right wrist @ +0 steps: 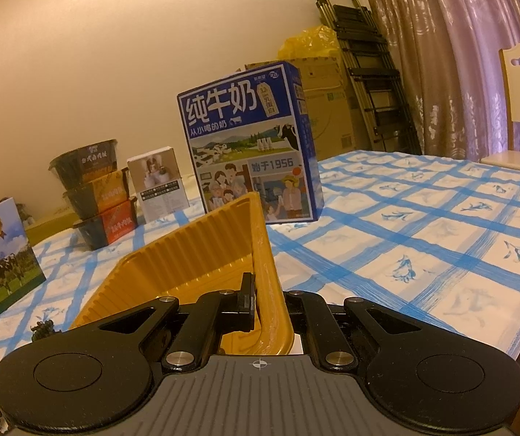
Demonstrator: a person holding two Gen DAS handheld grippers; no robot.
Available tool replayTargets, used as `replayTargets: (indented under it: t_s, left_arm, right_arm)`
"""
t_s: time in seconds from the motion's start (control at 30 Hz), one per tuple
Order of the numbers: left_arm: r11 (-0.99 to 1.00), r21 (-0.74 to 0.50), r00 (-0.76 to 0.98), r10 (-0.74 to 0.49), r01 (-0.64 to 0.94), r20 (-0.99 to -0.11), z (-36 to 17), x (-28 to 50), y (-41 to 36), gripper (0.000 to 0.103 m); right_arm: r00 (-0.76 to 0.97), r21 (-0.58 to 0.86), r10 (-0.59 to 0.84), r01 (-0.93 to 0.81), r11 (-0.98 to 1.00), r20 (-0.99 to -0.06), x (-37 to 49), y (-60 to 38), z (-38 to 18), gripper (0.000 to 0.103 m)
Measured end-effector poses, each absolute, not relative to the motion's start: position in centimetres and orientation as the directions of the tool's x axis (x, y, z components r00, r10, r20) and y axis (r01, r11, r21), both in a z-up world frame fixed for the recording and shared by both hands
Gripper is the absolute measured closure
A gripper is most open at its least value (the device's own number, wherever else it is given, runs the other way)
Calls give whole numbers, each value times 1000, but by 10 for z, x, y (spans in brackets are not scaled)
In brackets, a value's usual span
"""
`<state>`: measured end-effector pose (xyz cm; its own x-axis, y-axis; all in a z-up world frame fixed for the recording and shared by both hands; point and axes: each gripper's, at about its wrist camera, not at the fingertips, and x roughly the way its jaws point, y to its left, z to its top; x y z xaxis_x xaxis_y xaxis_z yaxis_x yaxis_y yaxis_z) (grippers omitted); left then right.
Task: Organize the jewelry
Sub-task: 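Close the left tool on the black watch strap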
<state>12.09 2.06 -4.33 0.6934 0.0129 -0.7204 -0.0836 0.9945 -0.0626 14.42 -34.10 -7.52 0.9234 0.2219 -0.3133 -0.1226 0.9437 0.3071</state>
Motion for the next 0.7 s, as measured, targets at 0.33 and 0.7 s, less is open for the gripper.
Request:
replayTargets:
  t_s: [0.33,0.7]
  left_arm:
    - [999,-31,670,-4,-28,-743,-61,117,0,66]
    - [1000,-25,695,-30,17,-718,-60,137,-19,66]
  right_arm:
    - [923,304,221,-122,945,-316,145,-342,-77,96]
    - [922,304,220,-121,945,-317,145,-342,-77,96]
